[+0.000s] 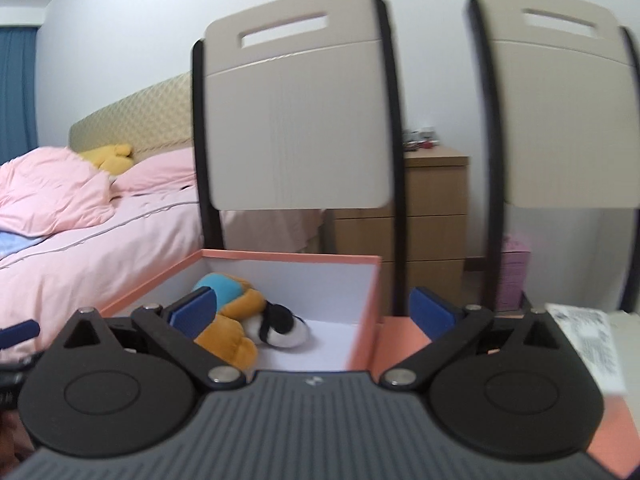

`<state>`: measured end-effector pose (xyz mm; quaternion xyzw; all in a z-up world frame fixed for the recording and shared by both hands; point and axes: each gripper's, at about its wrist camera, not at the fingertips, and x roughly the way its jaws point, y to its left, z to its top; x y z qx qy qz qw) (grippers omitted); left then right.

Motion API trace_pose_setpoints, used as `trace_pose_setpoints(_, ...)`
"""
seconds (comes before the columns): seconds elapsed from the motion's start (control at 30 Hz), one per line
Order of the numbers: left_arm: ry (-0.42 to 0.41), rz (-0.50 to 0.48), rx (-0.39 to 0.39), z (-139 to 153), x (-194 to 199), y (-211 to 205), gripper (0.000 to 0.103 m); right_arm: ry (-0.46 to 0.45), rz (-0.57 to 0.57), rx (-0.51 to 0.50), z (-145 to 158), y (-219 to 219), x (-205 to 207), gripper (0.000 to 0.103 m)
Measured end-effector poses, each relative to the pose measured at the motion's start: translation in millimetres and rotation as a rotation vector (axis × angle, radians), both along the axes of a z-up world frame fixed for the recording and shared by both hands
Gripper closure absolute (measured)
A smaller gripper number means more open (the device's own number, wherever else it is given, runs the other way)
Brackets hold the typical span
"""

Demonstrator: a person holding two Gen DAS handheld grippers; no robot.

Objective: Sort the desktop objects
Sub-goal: 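Carry the orange bear with the right gripper into the pink box and release, then move the right gripper to the white labeled box and grasp it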

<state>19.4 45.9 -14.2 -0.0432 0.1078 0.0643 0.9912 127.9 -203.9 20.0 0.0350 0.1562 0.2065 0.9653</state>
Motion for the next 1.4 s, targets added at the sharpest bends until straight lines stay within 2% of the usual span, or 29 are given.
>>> trace_pose_setpoints(0.17, 0.001, -0.02, 0.048, -2, 0, -11, 0.0, -0.034, -0.027, 0.085, -12, -27, -27, 0.0)
trace_pose_setpoints(0.3, -0.003, -0.038, 0.07, -3, -1, -15, 0.0, -0.062, -0.017, 0.096, -19, -36, -41, 0.0)
trace_pose_setpoints(0.4, -0.004, -0.042, 0.067, -3, -2, -14, 0.0, -0.1, -0.035, 0.085, -23, -38, -46, 0.0)
trace_pose_setpoints(0.53, -0.007, -0.046, 0.061, -3, -3, -14, 0.0, -0.188, -0.048, 0.122, -27, -42, -55, 0.0)
trace_pose_setpoints(0.6, -0.007, -0.049, 0.06, -3, -4, -15, 0.0, -0.185, -0.042, 0.143, -28, -42, -54, 0.0)
trace_pose_setpoints(0.73, -0.008, -0.053, 0.06, -3, -4, -15, 0.0, -0.112, -0.036, 0.17, -32, -43, -48, 0.0)
trace_pose_setpoints(0.9, -0.007, -0.057, 0.065, -3, -4, -18, 0.0, -0.116, -0.041, 0.185, -30, -45, -51, 0.0)
trace_pose_setpoints(0.97, -0.007, -0.058, 0.067, -3, -5, -18, 0.0, -0.08, -0.037, 0.184, -30, -46, -48, 0.0)
trace_pose_setpoints(1.2, -0.006, -0.062, 0.068, -3, -4, -20, 0.0, -0.043, -0.034, 0.1, -29, -45, -47, 0.0)
trace_pose_setpoints(1.4, -0.003, -0.063, 0.071, -3, -4, -20, 0.0, -0.109, -0.017, -0.011, -29, -38, -54, 0.0)
